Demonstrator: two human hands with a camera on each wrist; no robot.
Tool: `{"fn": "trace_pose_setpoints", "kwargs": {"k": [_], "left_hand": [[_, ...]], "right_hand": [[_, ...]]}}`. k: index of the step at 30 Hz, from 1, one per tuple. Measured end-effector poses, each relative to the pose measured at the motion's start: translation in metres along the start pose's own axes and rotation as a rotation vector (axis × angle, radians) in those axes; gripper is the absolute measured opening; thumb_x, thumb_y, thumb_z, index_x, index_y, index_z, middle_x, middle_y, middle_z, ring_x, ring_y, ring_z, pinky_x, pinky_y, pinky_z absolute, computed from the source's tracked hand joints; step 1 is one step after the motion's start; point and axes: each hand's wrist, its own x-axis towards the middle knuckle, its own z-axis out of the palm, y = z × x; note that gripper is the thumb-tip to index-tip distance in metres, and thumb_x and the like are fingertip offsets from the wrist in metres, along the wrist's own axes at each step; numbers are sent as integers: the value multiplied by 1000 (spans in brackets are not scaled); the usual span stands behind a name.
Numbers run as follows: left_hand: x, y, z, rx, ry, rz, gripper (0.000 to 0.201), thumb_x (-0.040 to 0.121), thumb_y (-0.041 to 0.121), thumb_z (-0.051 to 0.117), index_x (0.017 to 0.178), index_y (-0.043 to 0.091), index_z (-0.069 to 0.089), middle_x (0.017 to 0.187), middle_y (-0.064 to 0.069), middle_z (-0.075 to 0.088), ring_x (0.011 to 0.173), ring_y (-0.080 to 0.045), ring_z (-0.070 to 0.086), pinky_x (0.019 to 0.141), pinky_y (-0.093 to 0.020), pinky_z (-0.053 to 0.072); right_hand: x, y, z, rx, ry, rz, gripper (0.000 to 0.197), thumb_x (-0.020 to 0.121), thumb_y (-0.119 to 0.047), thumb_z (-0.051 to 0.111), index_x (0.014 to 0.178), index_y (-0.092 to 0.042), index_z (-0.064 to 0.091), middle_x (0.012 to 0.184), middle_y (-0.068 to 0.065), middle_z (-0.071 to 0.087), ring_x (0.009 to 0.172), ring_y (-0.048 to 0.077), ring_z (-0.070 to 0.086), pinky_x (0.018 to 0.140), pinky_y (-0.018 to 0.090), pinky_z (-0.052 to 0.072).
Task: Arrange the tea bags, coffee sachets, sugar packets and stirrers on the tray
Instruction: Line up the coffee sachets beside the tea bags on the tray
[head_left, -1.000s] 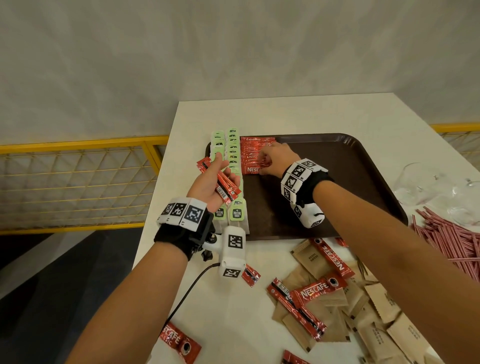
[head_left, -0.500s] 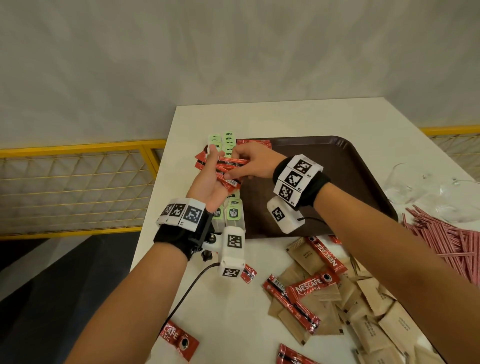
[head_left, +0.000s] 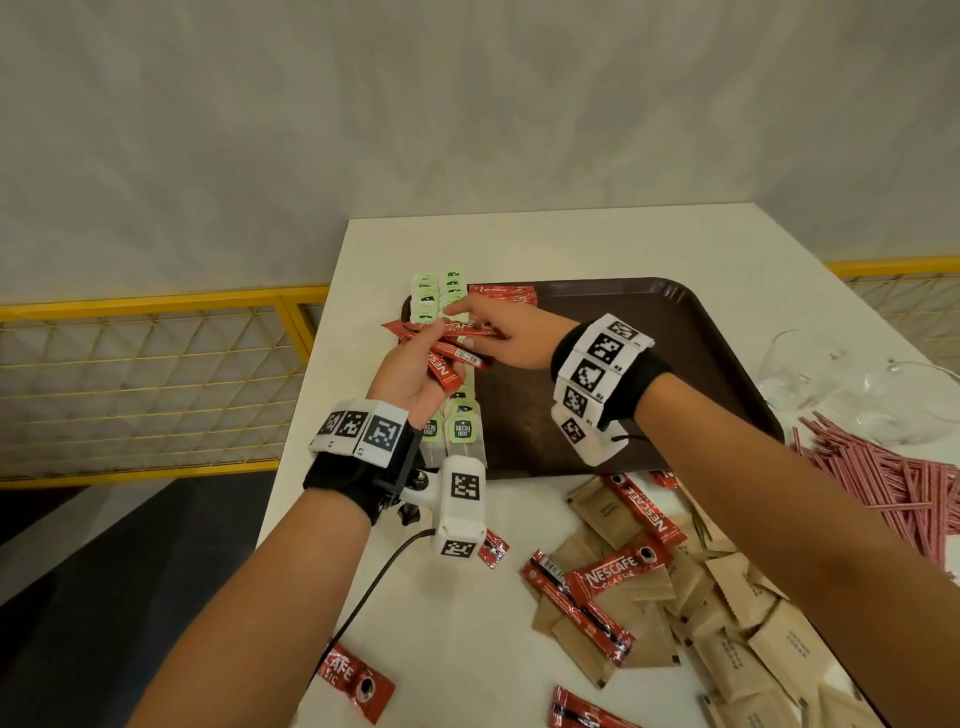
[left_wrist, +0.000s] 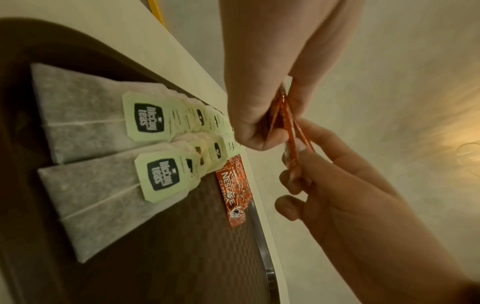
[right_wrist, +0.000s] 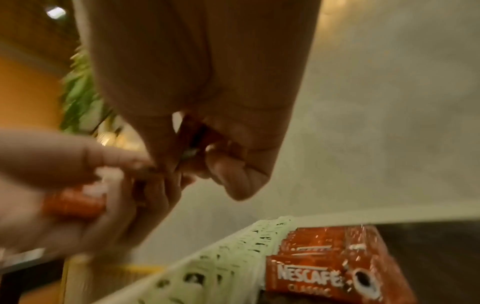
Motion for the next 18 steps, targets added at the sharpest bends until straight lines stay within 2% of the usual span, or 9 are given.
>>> {"fn": "trace_pose_setpoints", "kwargs": {"k": [1, 4, 6, 9, 12, 15, 18], "left_hand": [[0, 0, 0, -5, 2, 4, 11, 97, 18, 48, 96, 9, 55, 86, -9, 59, 68, -14, 55, 43, -15, 43], [2, 0, -2, 7, -10, 26, 13, 97, 18, 47, 101, 9, 55, 89, -9, 60, 71, -15, 55, 43, -14, 44], [4, -2, -3, 23, -7, 46, 20, 96, 19, 49, 112, 9, 54, 90, -8, 61, 73, -15, 56, 42, -14, 45], [5, -4, -3, 15, 9, 72, 34, 95, 23, 51, 126, 10, 50, 95, -8, 62, 77, -15, 58, 42, -14, 45], [6, -4, -3, 11, 18, 74, 35, 94, 27, 51, 126, 12, 51, 102, -10, 62, 77, -15, 59, 42, -14, 44], [6, -1, -5, 0, 83, 61, 20, 92, 24, 56, 108, 11, 60, 98, -10, 65, 73, -15, 60, 41, -14, 43], [5, 2, -8, -31, 111, 66, 11, 93, 20, 56, 93, 11, 61, 94, -9, 66, 65, -13, 62, 41, -14, 43]], "right_hand": [[-1, 1, -3, 94, -13, 30, 45, 97, -22, 49, 139, -15, 36, 128, 9, 54, 107, 21, 58, 92, 33, 48], [-3, 3, -9, 256, -12, 84, 41, 95, -27, 51, 134, -15, 44, 119, 6, 56, 73, 11, 56, 61, 19, 48], [0, 7, -10, 324, 56, 115, 34, 95, -25, 51, 126, -11, 52, 107, 4, 60, 64, 7, 54, 51, 12, 45], [4, 14, -12, 399, 70, 181, 29, 93, -18, 56, 119, -7, 57, 92, -3, 60, 71, 4, 56, 49, 7, 44], [6, 22, -16, 387, 39, 233, 19, 90, -15, 60, 108, -9, 59, 86, -5, 60, 67, 5, 55, 50, 10, 45], [6, 40, -19, 368, 107, 350, 6, 87, -11, 64, 89, -14, 60, 91, 8, 64, 64, 13, 55, 57, 21, 48], [3, 63, -18, 157, 107, 491, 11, 83, -8, 67, 93, -12, 66, 94, 6, 63, 64, 9, 54, 58, 18, 45]]}}
